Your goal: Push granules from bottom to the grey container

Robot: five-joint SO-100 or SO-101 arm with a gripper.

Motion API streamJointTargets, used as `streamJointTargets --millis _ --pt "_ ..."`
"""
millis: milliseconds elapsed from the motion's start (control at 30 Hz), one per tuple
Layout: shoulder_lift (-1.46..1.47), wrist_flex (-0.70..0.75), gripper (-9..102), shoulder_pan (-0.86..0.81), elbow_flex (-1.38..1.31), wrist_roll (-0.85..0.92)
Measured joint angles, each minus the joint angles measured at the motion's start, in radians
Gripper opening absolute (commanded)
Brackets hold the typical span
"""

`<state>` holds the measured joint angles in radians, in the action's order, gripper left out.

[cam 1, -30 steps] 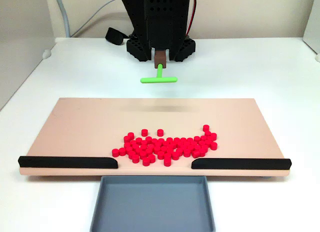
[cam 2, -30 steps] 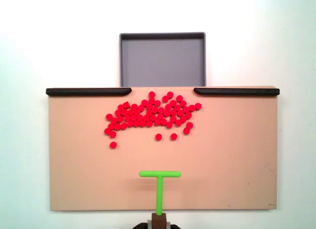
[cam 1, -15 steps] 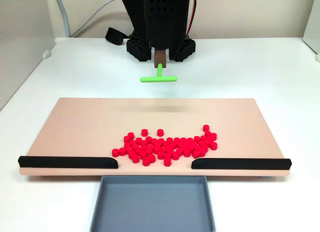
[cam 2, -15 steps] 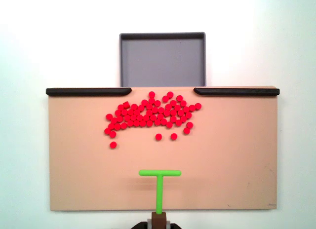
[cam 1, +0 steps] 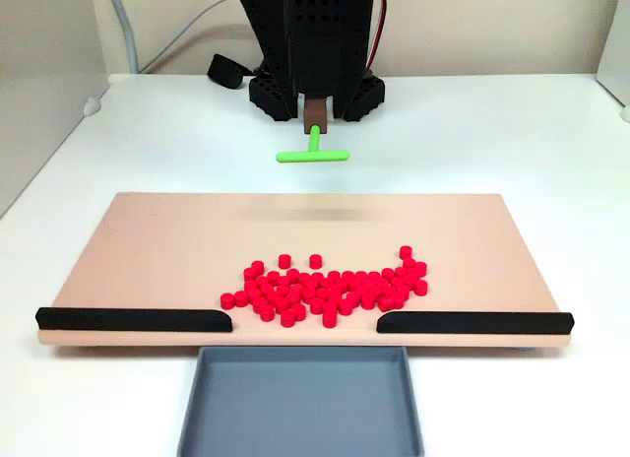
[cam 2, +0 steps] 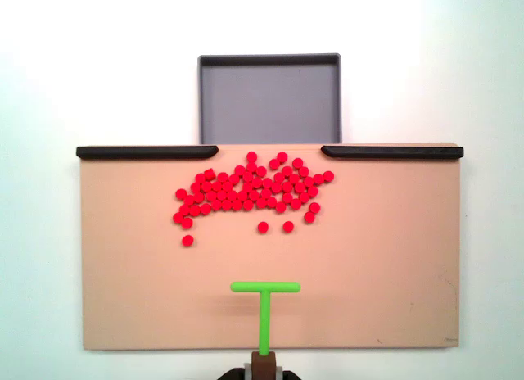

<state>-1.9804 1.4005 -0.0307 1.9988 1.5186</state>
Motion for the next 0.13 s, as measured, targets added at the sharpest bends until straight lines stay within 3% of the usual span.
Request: streamJointTargets --millis 133 --pt "0.0 0.0 0 0.005 0.0 0.0"
